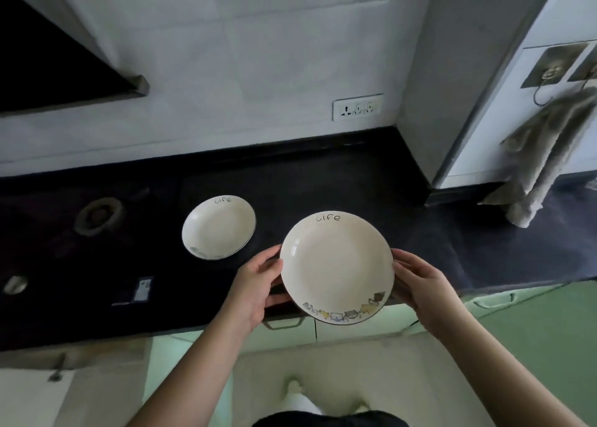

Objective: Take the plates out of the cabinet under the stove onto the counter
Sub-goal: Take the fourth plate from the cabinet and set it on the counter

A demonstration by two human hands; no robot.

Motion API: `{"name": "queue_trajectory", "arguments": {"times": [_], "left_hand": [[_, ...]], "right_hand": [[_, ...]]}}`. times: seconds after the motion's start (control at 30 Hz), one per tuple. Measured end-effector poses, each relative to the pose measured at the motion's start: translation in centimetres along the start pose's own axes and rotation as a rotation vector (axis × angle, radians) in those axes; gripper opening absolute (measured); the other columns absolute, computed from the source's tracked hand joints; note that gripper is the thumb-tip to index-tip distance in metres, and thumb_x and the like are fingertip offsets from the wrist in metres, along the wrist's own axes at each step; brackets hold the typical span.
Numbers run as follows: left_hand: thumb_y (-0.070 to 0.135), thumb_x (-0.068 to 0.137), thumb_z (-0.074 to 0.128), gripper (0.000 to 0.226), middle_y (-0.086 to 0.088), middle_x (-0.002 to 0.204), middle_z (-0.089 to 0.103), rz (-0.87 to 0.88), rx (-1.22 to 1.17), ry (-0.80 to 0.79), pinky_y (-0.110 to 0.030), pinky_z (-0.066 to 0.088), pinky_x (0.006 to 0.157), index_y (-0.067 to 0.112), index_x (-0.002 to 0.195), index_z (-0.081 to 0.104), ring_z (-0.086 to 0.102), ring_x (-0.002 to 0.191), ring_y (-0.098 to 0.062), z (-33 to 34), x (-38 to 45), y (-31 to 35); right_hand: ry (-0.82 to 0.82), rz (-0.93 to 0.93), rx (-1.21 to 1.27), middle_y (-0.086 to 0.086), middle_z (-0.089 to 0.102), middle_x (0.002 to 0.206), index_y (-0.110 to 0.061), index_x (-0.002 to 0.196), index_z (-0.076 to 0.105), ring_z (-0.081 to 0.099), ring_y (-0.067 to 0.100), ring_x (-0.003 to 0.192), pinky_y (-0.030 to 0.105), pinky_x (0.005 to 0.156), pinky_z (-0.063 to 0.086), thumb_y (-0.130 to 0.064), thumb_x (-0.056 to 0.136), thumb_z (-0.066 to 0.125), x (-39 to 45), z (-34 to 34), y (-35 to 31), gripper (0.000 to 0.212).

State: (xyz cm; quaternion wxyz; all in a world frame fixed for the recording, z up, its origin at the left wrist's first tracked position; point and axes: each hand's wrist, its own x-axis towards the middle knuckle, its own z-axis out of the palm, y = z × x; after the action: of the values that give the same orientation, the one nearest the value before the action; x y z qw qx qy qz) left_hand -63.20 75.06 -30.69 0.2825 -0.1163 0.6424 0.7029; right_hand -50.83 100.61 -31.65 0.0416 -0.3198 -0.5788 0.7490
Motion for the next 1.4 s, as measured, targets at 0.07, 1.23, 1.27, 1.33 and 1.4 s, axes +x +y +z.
{"name": "queue_trajectory", "arguments": {"times": [0.07, 1.23, 1.27, 1.33, 1.4], "left_hand": [[0.012, 0.098, 0.059, 0.027, 0.003, 0.115, 0.072, 0.004, -0.015, 0.032, -0.038, 0.06, 0.062, 0.022, 0.123, 0.064, 0.069, 0.104, -0.019, -0.7, 1.0, 0.7], [0.013, 0.097, 0.06, 0.027, 0.003, 0.119, 0.062, -0.222, 0.091, 0.147, -0.034, 0.059, 0.055, 0.039, 0.104, 0.066, 0.062, 0.098, -0.011, 5.6, 22.4, 1.5], [0.014, 0.097, 0.06, 0.027, 0.003, 0.121, 0.062, -0.223, 0.09, 0.147, -0.035, 0.06, 0.056, 0.038, 0.107, 0.066, 0.062, 0.1, -0.012, 5.6, 22.5, 1.4], [0.014, 0.097, 0.061, 0.027, 0.001, 0.125, 0.062, -0.227, 0.093, 0.155, -0.037, 0.061, 0.058, 0.036, 0.112, 0.067, 0.062, 0.103, -0.014, 5.7, 22.7, 1.3], [0.014, 0.097, 0.061, 0.03, 0.0, 0.128, 0.061, -0.234, 0.096, 0.164, -0.038, 0.061, 0.06, 0.033, 0.12, 0.066, 0.061, 0.106, -0.017, 6.0, 22.8, 1.2]], "right_hand": [[-0.01, 0.016, -0.012, 0.003, 0.076, 0.101, -0.023, 0.109, 0.07, 0.073, 0.023, 0.09, 0.028, 0.066, 0.059, -0.015, 0.096, 0.058, 1.7, 1.2, -0.3, 0.02], [0.119, 0.212, -0.168, 0.0, 0.07, 0.104, -0.029, 0.099, 0.066, 0.069, 0.018, 0.092, 0.024, 0.057, 0.057, -0.011, 0.094, 0.06, 24.7, 1.2, -1.8, 0.02], [0.119, 0.214, -0.166, 0.0, 0.071, 0.103, -0.03, 0.098, 0.067, 0.069, 0.018, 0.092, 0.024, 0.057, 0.057, -0.01, 0.094, 0.06, 24.9, 1.0, -1.7, 0.021], [0.118, 0.215, -0.165, 0.0, 0.072, 0.103, -0.029, 0.099, 0.068, 0.07, 0.018, 0.091, 0.026, 0.059, 0.058, -0.01, 0.094, 0.06, 25.1, 0.8, -1.4, 0.021], [0.119, 0.216, -0.162, 0.001, 0.071, 0.104, -0.028, 0.1, 0.068, 0.07, 0.019, 0.093, 0.028, 0.061, 0.058, -0.011, 0.093, 0.061, 25.4, 0.6, -1.3, 0.02]]}}
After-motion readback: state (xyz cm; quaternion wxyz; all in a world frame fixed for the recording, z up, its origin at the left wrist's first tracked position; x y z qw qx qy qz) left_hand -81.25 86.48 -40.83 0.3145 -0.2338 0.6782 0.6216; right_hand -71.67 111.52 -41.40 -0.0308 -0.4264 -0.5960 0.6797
